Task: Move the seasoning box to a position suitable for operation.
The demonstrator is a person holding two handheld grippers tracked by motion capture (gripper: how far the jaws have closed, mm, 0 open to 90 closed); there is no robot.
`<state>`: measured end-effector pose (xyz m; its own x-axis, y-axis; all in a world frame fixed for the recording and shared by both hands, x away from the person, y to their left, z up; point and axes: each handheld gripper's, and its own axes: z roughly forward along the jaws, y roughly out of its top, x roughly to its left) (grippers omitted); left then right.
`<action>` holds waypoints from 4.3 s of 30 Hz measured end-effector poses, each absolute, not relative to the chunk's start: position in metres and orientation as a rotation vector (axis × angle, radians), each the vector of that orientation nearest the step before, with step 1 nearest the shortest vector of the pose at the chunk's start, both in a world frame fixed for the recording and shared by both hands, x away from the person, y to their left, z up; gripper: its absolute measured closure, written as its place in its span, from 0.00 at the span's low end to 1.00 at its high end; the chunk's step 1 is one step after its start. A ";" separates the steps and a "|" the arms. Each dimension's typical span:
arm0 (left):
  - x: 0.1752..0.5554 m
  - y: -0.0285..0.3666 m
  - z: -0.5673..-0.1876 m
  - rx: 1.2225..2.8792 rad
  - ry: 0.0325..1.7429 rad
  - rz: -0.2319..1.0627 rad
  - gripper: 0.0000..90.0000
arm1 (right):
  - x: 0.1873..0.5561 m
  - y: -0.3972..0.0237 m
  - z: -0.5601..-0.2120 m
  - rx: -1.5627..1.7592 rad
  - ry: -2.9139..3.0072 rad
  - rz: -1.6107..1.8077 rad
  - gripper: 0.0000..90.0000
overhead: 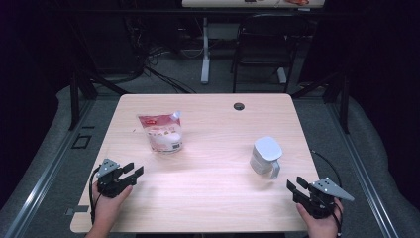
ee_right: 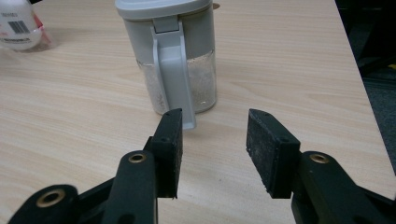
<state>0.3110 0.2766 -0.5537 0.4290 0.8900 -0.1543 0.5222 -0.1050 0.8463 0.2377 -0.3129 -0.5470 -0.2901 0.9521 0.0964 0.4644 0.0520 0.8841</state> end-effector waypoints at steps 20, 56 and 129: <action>0.294 0.276 -0.550 1.775 1.194 0.526 0.58 | 0.250 -0.279 -0.540 1.287 1.837 1.236 0.56; 0.286 0.285 -0.553 1.757 1.227 0.542 0.55 | 0.290 -0.267 -0.553 1.292 1.932 1.113 0.76; 0.292 0.274 -0.556 1.797 1.195 0.521 0.55 | 0.275 -0.241 -0.549 1.121 2.071 1.082 0.79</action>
